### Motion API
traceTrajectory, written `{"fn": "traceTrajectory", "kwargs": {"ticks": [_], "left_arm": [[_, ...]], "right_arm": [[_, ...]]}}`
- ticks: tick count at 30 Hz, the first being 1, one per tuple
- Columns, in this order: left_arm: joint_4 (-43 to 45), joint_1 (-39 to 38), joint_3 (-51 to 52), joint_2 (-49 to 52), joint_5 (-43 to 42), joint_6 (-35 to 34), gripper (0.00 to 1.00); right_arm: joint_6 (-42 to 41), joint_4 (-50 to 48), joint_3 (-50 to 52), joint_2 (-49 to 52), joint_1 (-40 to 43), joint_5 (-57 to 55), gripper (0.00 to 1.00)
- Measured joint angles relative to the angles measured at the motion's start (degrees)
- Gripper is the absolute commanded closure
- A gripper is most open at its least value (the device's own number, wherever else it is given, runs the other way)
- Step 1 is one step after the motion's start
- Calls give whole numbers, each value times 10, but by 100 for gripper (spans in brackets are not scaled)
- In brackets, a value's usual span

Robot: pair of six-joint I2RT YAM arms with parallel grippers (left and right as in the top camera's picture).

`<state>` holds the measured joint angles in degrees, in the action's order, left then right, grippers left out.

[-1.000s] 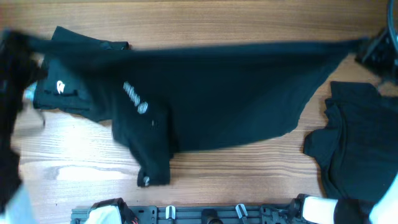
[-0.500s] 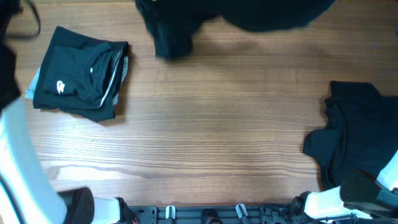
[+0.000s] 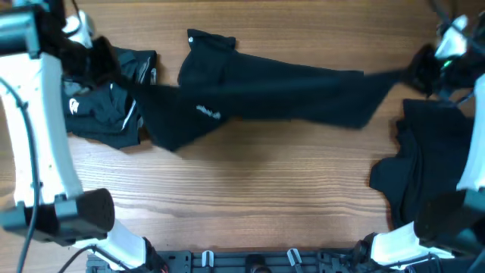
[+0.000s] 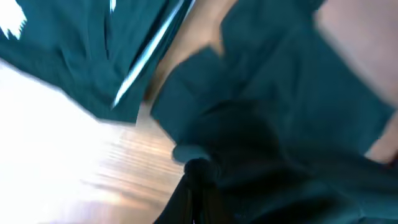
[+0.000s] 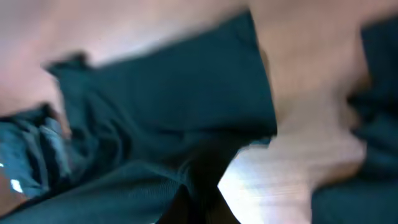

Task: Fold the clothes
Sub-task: 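Swing the lifted T-shirt forward and lay it flat at table center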

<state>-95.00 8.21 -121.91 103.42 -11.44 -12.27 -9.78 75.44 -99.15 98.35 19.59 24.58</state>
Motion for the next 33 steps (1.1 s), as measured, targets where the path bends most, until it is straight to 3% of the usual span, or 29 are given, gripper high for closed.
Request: {"fn": "traceTrajectory", "kwargs": {"ticks": [3,10,16,21,25,29,33], "left_arm": [[-3,0,43,2,0,0,96],[-9,-3,67,-54,0,0,96],[-6,5,67,-236,28,-6,96],[34,25,64,-422,109,-16,96],[60,28,56,-493,154,-21,96],[71,28,55,-483,167,-22,96],[102,28,54,-385,121,-15,96]], "right_arm": [[14,-2,55,5,0,-11,96],[39,-3,61,-8,0,1,96],[29,17,48,-134,0,13,96],[-17,18,-26,-287,0,20,96],[-45,17,-58,-334,0,20,96],[-64,17,-59,-314,0,20,96],[-73,-7,-59,-231,0,37,95]]}}
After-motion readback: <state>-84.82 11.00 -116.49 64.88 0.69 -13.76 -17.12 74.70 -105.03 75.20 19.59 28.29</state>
